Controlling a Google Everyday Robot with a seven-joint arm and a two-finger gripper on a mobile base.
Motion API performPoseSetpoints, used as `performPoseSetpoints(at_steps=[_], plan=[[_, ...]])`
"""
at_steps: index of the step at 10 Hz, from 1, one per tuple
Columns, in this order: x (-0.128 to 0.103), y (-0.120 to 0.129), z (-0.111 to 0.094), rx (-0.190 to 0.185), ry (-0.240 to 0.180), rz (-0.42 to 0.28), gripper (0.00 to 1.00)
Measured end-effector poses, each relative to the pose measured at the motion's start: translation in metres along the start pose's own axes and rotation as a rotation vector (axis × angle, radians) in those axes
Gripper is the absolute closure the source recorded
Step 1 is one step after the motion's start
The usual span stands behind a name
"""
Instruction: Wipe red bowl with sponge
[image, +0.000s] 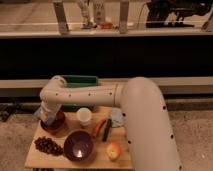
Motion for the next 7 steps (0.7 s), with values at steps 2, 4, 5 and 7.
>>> performPoseSetpoints(at_steps=[2,4,5,7], plan=[[-0.011,0.002,-0.008,0.007,0.016,0.019,1.00],[-0.019,0.002,-0.011,0.003,0.002,0.031,1.00],[-0.023,0.002,-0.012,0.000,-0.010,0.033,1.00],[-0.029,0.002,-0.015,-0.008,-0.041,0.036,1.00]])
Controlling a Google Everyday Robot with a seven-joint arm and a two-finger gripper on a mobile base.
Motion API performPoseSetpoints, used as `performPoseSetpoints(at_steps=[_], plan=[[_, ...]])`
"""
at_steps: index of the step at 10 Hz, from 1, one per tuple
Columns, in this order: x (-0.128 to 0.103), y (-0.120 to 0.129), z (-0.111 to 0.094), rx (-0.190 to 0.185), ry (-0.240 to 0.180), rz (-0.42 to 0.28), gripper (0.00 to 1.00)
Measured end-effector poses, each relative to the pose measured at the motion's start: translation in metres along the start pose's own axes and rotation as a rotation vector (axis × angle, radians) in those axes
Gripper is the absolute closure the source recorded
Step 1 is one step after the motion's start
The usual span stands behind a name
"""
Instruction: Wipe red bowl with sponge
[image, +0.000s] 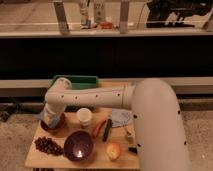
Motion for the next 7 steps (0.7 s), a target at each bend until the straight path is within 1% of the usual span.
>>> performPoseSetpoints(at_steps=[2,4,5,7], plan=[[-0.005,-0.001,-0.003,-0.012,-0.027,-0.001,1.00],[-0.009,0.001,-0.008,-0.032,-0.044,0.004,1.00],[-0.010,0.004,-0.011,-0.048,-0.053,0.007,1.00],[-0.010,0.009,-0.016,-0.094,-0.087,0.007,1.00]])
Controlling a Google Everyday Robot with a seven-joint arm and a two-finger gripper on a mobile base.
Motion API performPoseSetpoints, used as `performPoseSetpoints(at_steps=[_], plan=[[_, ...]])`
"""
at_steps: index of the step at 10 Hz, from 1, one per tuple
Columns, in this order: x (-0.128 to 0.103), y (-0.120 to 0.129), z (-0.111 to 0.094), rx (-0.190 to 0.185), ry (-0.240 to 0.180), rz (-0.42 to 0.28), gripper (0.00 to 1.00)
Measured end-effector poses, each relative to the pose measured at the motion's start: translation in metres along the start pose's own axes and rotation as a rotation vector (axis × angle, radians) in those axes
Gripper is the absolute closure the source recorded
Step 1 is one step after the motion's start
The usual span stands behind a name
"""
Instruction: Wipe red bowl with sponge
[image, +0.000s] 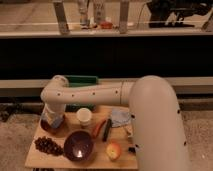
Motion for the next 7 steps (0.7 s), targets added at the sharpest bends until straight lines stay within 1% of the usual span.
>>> performPoseSetpoints(at_steps=[1,2,3,5,6,7], plan=[[0.001,0.004,-0.001,-0.022,-0.017,0.000,1.00],[0.003,0.008,-0.002,-0.052,-0.047,-0.001,1.00],[0.003,0.014,-0.002,-0.068,-0.059,0.004,1.00],[0.010,0.030,-0.001,-0.080,-0.058,0.008,1.00],[0.016,0.038,0.003,-0.082,-0.048,0.005,1.00],[0.022,0.041,0.008,-0.075,-0.037,-0.003,1.00]])
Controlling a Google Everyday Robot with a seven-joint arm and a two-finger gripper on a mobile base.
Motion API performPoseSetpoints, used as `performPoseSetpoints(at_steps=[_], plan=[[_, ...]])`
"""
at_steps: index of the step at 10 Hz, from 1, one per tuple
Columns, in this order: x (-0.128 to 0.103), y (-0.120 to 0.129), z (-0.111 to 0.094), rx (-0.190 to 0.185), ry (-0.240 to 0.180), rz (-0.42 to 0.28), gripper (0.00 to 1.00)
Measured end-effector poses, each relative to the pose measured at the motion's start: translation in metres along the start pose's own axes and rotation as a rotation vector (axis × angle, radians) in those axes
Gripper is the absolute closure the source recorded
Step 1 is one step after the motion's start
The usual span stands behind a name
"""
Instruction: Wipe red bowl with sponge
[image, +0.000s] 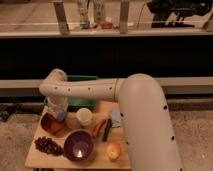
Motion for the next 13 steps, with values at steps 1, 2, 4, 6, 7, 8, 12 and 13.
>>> performPoseSetpoints(at_steps=[1,2,4,6,7,8,12,13], plan=[[0.006,0.001,0.007,0.005,0.008,-0.011,1.00],[0.012,0.001,0.012,0.011,0.018,-0.020,1.00],[0.022,-0.003,0.023,0.033,0.040,-0.041,1.00],[0.037,-0.018,0.031,0.068,0.077,-0.073,1.00],[0.042,-0.028,0.032,0.080,0.090,-0.093,1.00],[0.043,-0.036,0.031,0.084,0.096,-0.111,1.00],[0.042,-0.060,0.015,0.047,0.111,-0.162,1.00],[0.039,-0.065,0.015,0.045,0.107,-0.166,1.00]])
